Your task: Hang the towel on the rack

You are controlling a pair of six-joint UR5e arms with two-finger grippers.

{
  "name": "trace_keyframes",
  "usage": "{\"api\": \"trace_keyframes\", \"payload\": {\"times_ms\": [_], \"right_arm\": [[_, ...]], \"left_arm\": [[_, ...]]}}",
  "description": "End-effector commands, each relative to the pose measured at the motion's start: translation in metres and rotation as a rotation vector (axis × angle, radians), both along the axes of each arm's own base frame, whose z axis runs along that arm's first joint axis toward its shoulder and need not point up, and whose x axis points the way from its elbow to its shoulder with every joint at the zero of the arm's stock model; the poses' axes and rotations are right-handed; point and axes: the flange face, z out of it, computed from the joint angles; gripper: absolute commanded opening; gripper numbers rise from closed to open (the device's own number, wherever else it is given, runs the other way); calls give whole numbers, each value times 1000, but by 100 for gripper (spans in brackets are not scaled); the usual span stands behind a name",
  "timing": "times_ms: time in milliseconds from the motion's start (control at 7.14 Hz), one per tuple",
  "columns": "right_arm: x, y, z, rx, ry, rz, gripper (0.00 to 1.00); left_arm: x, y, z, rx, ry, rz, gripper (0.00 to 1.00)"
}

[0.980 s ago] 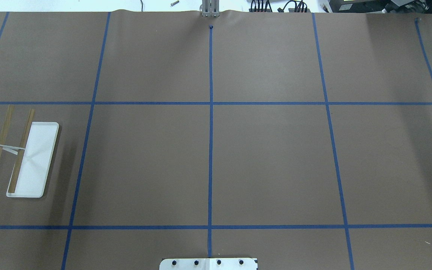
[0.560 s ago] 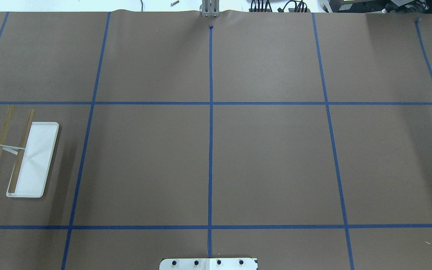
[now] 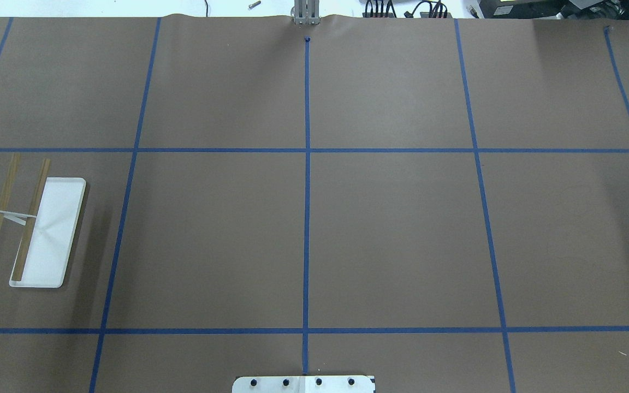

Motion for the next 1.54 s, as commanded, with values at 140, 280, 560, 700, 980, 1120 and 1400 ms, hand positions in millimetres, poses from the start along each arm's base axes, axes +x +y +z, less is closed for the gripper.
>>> {"api": "trace_keyframes", "payload": {"times_ms": [140, 280, 560, 700, 980, 1120, 1400], "right_arm": [[-3, 13, 76, -15, 4, -10, 100], [-3, -9, 114, -23, -4, -2, 98], [-10, -32, 149, -135, -124, 41, 98], [-12, -25, 151, -186, -167, 86, 98], [-14, 6, 180, -253, -191, 92, 98], [-13, 16, 187, -255, -179, 83, 93], [-11, 10, 186, -246, -141, 73, 85]], "left_arm": [[4, 1, 0, -7, 60, 6, 98], [4, 1, 0, -8, 60, 6, 98], [4, 0, -5, 3, 62, 4, 98], [4, 0, -7, 6, 63, 4, 98], [4, -1, -14, 20, 61, 3, 98], [4, -2, -17, 27, 61, 5, 98], [3, -2, -20, 32, 61, 3, 98]]}}
